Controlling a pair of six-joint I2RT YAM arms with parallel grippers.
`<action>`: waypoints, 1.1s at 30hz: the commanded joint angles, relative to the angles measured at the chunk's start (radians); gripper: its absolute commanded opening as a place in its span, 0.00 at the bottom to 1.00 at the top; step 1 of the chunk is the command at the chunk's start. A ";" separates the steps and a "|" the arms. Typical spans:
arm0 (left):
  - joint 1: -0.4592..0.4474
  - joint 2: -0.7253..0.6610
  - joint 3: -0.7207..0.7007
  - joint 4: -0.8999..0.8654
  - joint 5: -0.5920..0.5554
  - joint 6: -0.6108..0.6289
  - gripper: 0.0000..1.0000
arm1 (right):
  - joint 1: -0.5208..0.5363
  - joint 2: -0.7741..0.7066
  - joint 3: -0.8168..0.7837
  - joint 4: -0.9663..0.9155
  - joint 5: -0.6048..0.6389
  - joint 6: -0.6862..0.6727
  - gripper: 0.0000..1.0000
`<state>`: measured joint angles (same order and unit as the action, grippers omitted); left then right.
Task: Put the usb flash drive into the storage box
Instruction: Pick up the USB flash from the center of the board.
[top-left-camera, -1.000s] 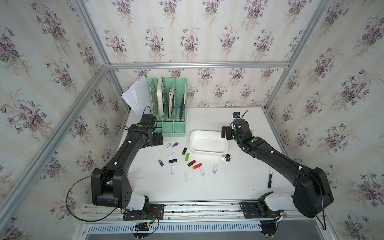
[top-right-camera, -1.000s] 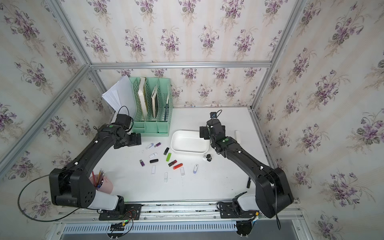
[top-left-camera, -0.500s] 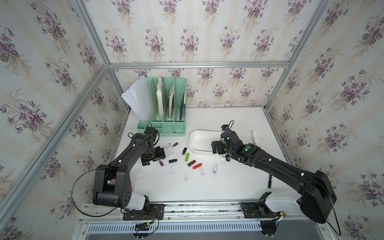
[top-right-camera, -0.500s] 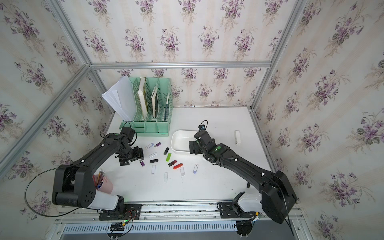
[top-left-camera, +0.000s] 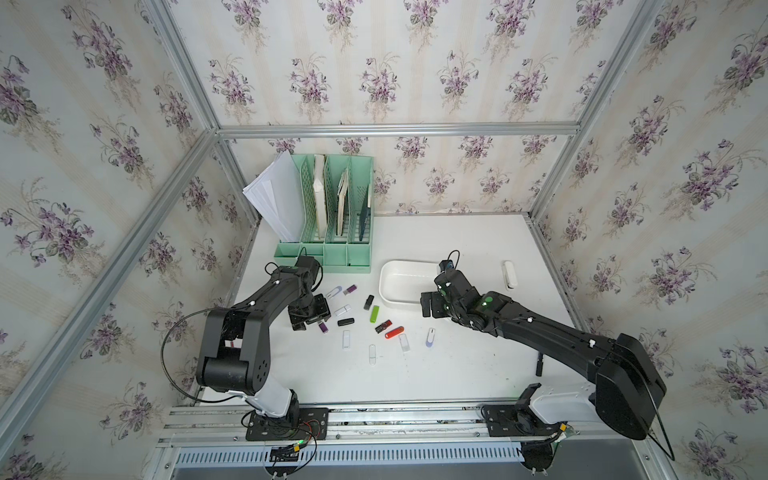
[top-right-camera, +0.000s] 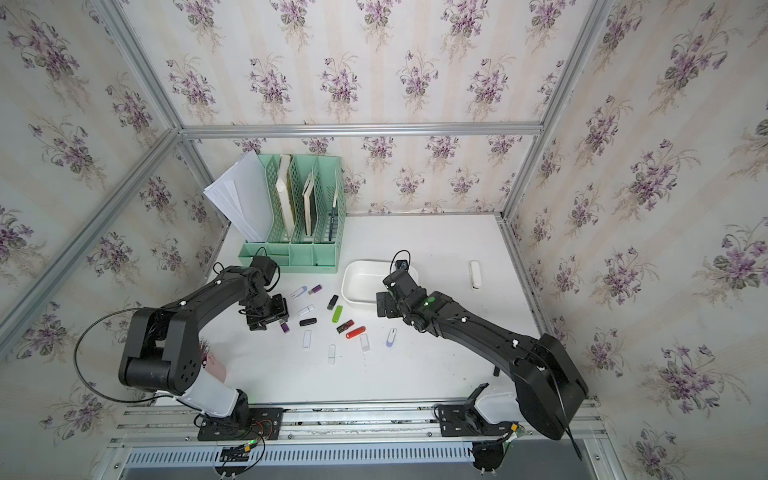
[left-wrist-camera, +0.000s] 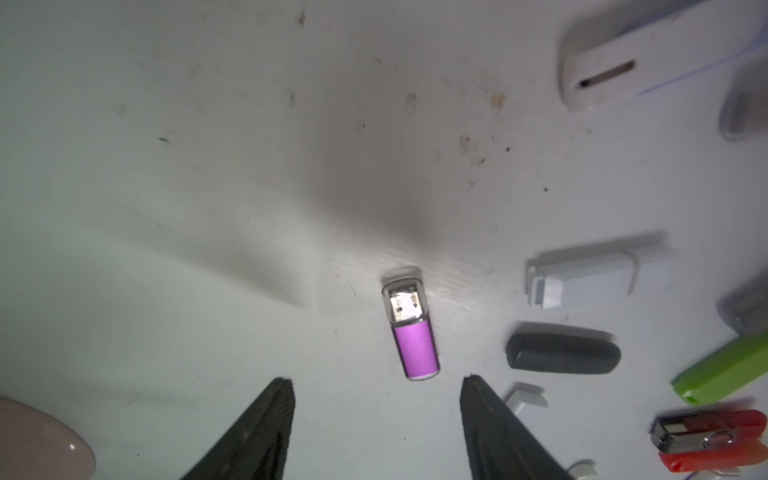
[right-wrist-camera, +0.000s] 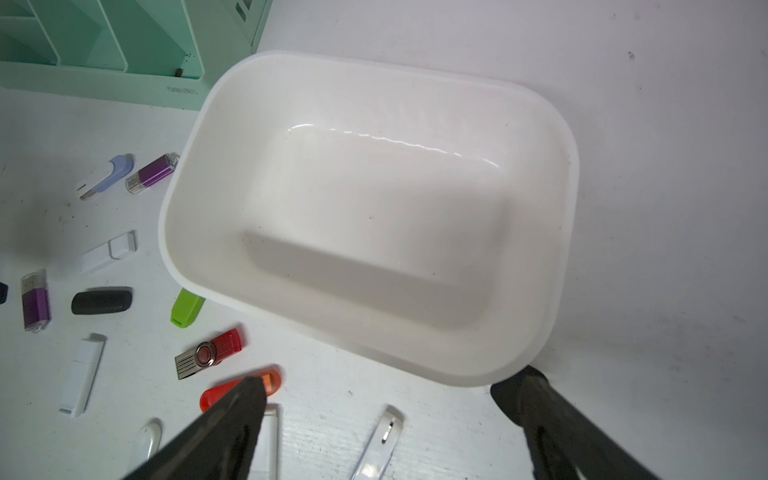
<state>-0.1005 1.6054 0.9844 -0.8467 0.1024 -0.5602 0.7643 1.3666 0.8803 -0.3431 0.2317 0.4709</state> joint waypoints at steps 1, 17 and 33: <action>-0.007 0.018 -0.006 0.026 -0.004 -0.013 0.68 | 0.007 0.012 0.005 -0.001 -0.001 0.012 0.99; -0.044 0.098 -0.041 0.081 -0.004 -0.021 0.51 | 0.045 0.044 0.016 -0.027 0.001 0.044 0.99; -0.051 0.118 -0.022 0.106 0.043 0.054 0.45 | 0.097 0.077 -0.023 -0.029 0.008 0.083 0.98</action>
<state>-0.1509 1.6985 0.9615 -0.7841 0.1024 -0.5545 0.8574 1.4425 0.8600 -0.3641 0.2256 0.5320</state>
